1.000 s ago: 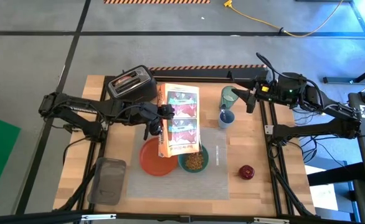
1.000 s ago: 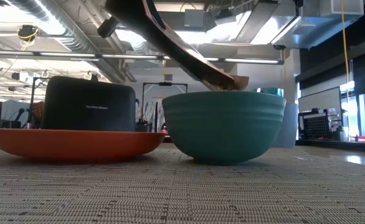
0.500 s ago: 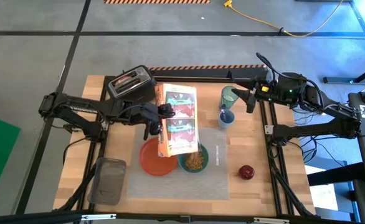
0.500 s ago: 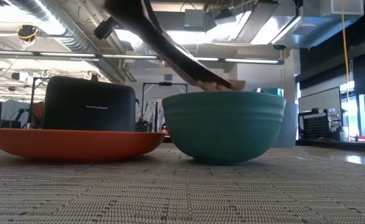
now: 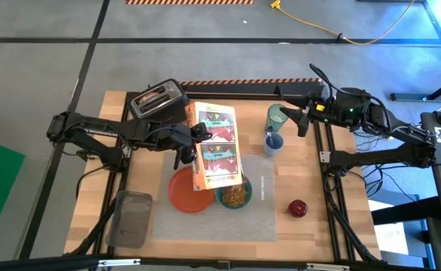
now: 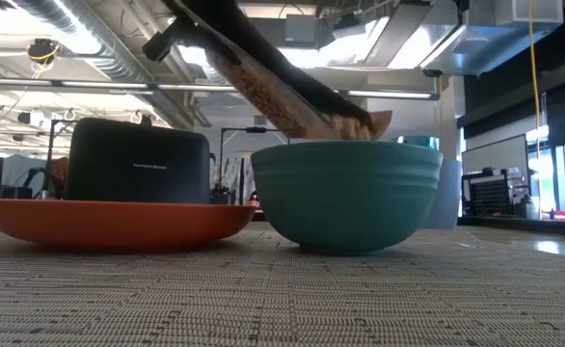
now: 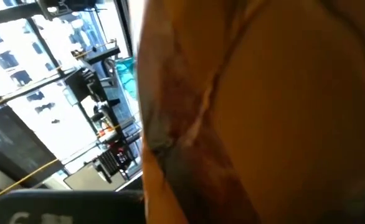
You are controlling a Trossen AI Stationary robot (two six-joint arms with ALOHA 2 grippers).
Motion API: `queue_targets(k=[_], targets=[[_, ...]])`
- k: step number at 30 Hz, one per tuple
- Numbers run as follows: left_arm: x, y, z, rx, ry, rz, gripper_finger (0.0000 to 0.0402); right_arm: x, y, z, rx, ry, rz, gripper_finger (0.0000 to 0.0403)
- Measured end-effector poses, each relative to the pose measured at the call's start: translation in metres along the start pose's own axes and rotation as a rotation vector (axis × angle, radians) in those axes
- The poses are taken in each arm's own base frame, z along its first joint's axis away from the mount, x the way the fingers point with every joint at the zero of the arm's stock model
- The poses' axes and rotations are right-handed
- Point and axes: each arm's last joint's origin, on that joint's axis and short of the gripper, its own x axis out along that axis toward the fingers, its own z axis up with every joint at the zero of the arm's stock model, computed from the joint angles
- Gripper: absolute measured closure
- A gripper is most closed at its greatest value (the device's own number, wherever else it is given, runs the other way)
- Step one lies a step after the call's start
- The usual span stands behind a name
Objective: Arrange a breakfast setting
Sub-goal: Pour the cereal into the blue bowl
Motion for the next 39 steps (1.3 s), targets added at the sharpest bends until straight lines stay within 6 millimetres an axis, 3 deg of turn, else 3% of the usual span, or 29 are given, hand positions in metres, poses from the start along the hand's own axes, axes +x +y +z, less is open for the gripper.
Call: queue_targets(k=[17, 39], targets=[[0.0, -0.007, 0.002, -0.205, -0.09, -0.08, 0.0307, 0.0, 0.0, 0.0, 0.0, 0.0, 0.0, 0.0199], [-0.004, -0.007, -0.029, -0.738, -0.367, -0.177, 0.0307, 0.0, 0.002, 0.005, 0.009, -0.044, 0.038, 0.0199]])
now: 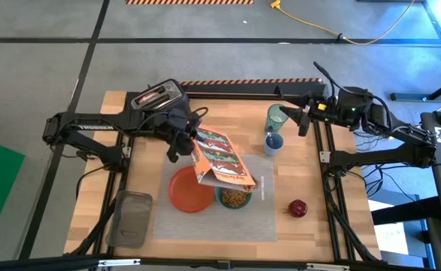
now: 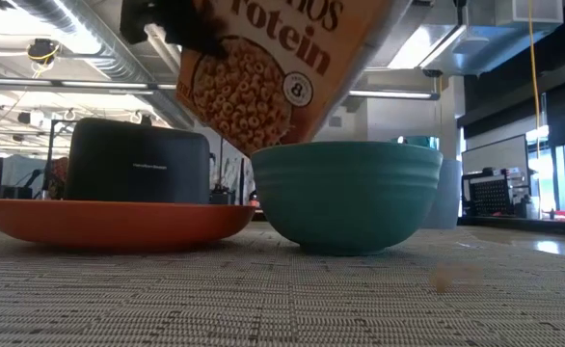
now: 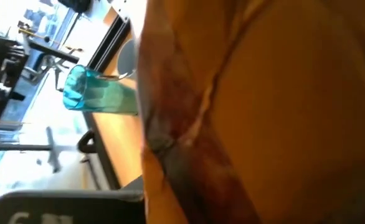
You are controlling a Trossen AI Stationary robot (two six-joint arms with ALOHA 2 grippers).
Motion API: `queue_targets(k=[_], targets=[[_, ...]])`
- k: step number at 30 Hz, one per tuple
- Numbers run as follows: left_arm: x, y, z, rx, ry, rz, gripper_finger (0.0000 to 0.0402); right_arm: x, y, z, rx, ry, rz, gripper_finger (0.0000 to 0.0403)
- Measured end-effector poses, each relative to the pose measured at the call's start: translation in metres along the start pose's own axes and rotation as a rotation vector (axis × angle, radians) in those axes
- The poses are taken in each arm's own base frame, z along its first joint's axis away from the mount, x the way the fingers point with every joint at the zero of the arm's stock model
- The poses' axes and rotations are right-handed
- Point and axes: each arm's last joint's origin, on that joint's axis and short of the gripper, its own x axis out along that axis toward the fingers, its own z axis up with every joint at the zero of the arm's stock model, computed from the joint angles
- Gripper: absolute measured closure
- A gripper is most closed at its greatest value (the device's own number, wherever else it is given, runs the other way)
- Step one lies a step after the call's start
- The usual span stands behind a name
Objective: Arrange a breakfast setting
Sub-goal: Pour the cereal into the blue bowl
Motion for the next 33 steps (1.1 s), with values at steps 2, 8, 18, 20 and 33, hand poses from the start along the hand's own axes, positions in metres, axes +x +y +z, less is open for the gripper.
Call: queue_targets(k=[2, 8, 18, 20, 33], targets=[[0.0, 0.0, -0.002, -0.019, -0.019, -0.023, 0.0307, 0.0, 0.001, 0.002, 0.0, -0.016, 0.012, 0.0199], [0.0, 0.002, -0.004, -0.08, -0.102, -0.089, 0.0307, 0.0, 0.001, 0.003, -0.001, -0.032, 0.018, 0.0199], [-0.01, 0.041, -0.011, -0.381, -0.45, -0.023, 0.0307, -0.002, 0.007, 0.016, 0.0, -0.144, 0.155, 0.0199], [-0.014, 0.052, -0.016, -0.455, -0.52, -0.005, 0.0307, -0.002, 0.008, 0.018, -0.022, -0.161, 0.169, 0.0199], [-0.03, 0.089, -0.045, -0.8, -0.672, 0.097, 0.0307, 0.012, 0.016, 0.023, -0.092, -0.208, 0.306, 0.0135]])
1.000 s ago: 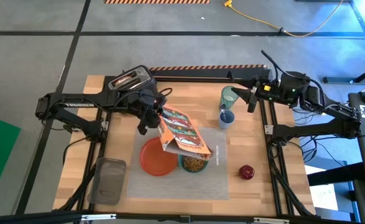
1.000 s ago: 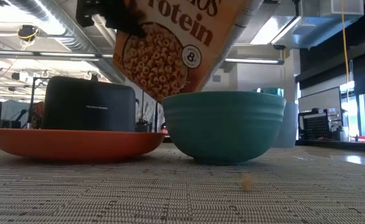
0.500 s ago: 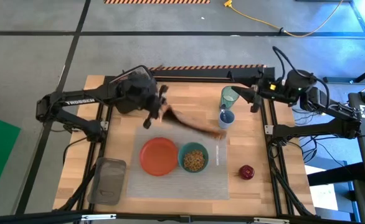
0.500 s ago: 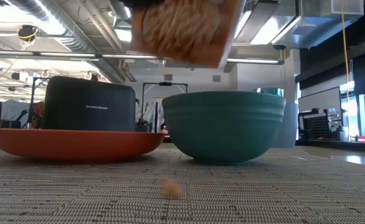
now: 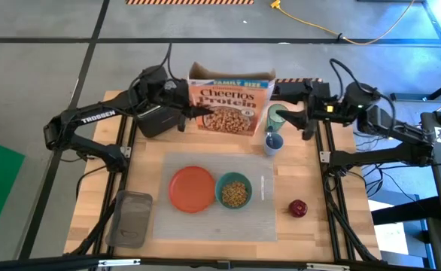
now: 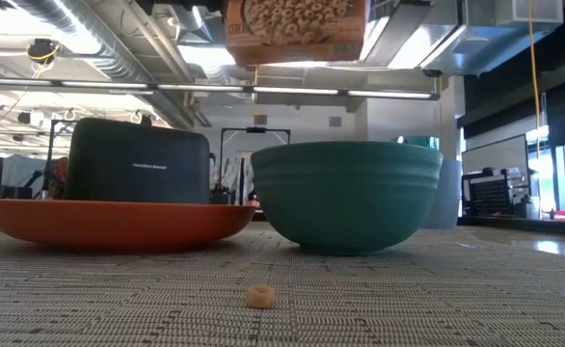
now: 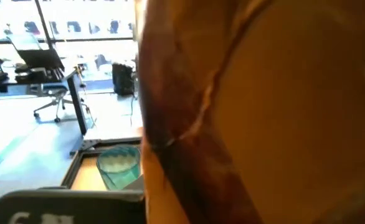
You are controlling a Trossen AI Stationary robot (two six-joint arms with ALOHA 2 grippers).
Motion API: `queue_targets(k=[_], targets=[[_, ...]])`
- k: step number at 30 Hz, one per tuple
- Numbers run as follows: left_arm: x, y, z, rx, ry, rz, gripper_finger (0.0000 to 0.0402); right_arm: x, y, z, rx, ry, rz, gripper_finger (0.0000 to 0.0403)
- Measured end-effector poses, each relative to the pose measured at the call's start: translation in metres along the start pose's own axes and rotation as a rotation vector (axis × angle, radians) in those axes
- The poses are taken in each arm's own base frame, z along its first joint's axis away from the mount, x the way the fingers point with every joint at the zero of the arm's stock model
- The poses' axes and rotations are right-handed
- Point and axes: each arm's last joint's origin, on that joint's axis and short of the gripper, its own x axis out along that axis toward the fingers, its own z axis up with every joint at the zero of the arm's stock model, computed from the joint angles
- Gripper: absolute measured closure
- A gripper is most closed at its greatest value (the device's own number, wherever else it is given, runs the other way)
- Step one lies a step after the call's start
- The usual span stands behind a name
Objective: Arrange a breakfast setting
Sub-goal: Pour the cereal into the blue bowl
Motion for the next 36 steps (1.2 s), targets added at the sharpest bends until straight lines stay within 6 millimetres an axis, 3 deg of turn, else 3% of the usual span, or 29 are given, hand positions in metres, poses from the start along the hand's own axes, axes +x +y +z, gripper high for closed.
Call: queue_targets(k=[5, 10, 16, 24, 29, 36], targets=[[0.0, 0.001, 0.0, -0.009, -0.001, 0.016, 0.0307, 0.027, -0.004, -0.004, -0.019, -0.04, -0.007, 0.0084], [0.0, 0.001, -0.001, -0.012, 0.006, 0.032, 0.0307, 0.051, -0.008, -0.01, -0.023, -0.067, -0.008, 0.0087], [0.009, 0.005, -0.018, -0.009, 0.114, 0.031, 0.0307, 0.067, -0.012, -0.019, -0.019, -0.042, -0.021, 0.0172], [0.02, 0.013, -0.035, -0.039, 0.183, 0.037, 0.0305, 0.067, -0.017, -0.033, -0.03, 0.085, -0.128, 0.0376], [0.016, 0.019, -0.034, -0.061, 0.182, 0.084, 0.0268, 0.066, -0.018, -0.039, -0.114, 0.157, -0.162, 0.0397], [-0.006, 0.023, -0.018, -0.083, 0.115, 0.139, 0.0173, 0.066, -0.02, -0.043, -0.226, 0.204, -0.179, 0.0402]])
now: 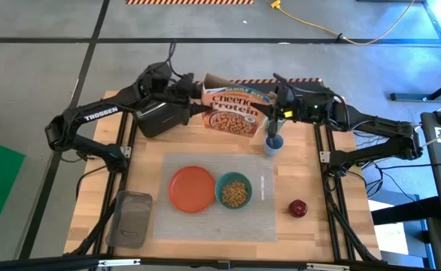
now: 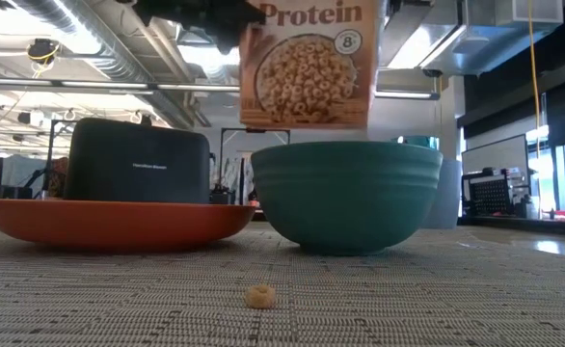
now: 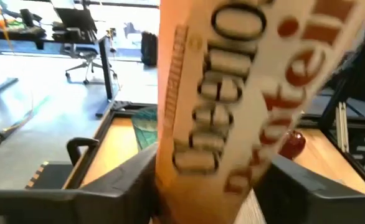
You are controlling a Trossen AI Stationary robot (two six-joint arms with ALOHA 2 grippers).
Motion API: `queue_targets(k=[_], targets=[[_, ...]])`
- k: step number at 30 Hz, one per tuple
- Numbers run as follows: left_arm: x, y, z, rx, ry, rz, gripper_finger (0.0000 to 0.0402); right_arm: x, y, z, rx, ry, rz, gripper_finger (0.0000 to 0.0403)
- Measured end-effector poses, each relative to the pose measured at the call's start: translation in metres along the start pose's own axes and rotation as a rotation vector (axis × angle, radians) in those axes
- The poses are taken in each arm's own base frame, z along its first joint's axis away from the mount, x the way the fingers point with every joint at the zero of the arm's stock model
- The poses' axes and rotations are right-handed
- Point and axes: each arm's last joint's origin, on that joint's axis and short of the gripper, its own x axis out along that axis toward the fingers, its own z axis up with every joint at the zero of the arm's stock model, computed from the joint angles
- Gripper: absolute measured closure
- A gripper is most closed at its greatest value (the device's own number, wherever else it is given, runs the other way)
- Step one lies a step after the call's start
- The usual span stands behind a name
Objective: Arrange a breakfast setting
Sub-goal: Pour the cereal into the blue bowl
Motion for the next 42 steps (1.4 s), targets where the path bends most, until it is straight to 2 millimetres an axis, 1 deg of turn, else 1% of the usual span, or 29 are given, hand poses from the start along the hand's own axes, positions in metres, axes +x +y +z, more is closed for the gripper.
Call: queue_targets(k=[2, 5, 8, 10, 13, 20, 23, 26, 28, 31, 35, 39, 42], targets=[[-0.003, -0.002, 0.003, 0.009, -0.017, 0.001, 0.0147, 0.002, 0.001, 0.001, -0.047, -0.016, 0.022, 0.0402], [-0.005, -0.003, 0.011, 0.047, -0.083, 0.0, 0.0119, 0.012, -0.002, -0.003, -0.126, 0.0, 0.029, 0.0402], [-0.005, -0.002, 0.016, 0.076, -0.132, 0.03, 0.011, 0.027, -0.012, -0.013, -0.138, 0.042, 0.043, 0.0402], [-0.005, -0.001, 0.016, 0.115, -0.127, 0.057, 0.0112, 0.037, -0.021, -0.019, -0.153, 0.059, 0.065, 0.0402], [-0.001, 0.006, 0.008, 0.145, -0.063, 0.108, 0.0124, 0.049, -0.034, -0.026, -0.171, 0.061, 0.077, 0.0403], [0.018, 0.029, -0.017, 0.106, 0.045, 0.153, 0.0145, 0.063, -0.067, -0.047, -0.14, 0.13, 0.121, 0.0403], [0.029, 0.04, -0.03, 0.096, 0.094, 0.166, 0.0149, 0.069, -0.083, -0.059, -0.136, 0.173, 0.118, 0.0403], [0.037, 0.05, -0.042, 0.086, 0.134, 0.173, 0.0149, 0.074, -0.097, -0.075, -0.104, 0.173, 0.148, 0.0403], [0.04, 0.056, -0.048, 0.074, 0.153, 0.18, 0.0149, 0.078, -0.104, -0.085, -0.077, 0.167, 0.14, 0.0402], [0.041, 0.063, -0.053, 0.068, 0.158, 0.191, 0.015, 0.081, -0.107, -0.095, -0.058, 0.165, 0.127, 0.0397], [0.038, 0.07, -0.051, 0.093, 0.135, 0.215, 0.015, 0.085, -0.11, -0.106, -0.053, 0.179, 0.101, 0.0369], [0.034, 0.078, -0.05, 0.1, 0.117, 0.249, 0.015, 0.092, -0.114, -0.121, -0.017, 0.24, 0.081, 0.0316], [0.035, 0.08, -0.052, 0.084, 0.121, 0.245, 0.015, 0.094, -0.116, -0.126, 0.031, 0.261, 0.071, 0.0276]])
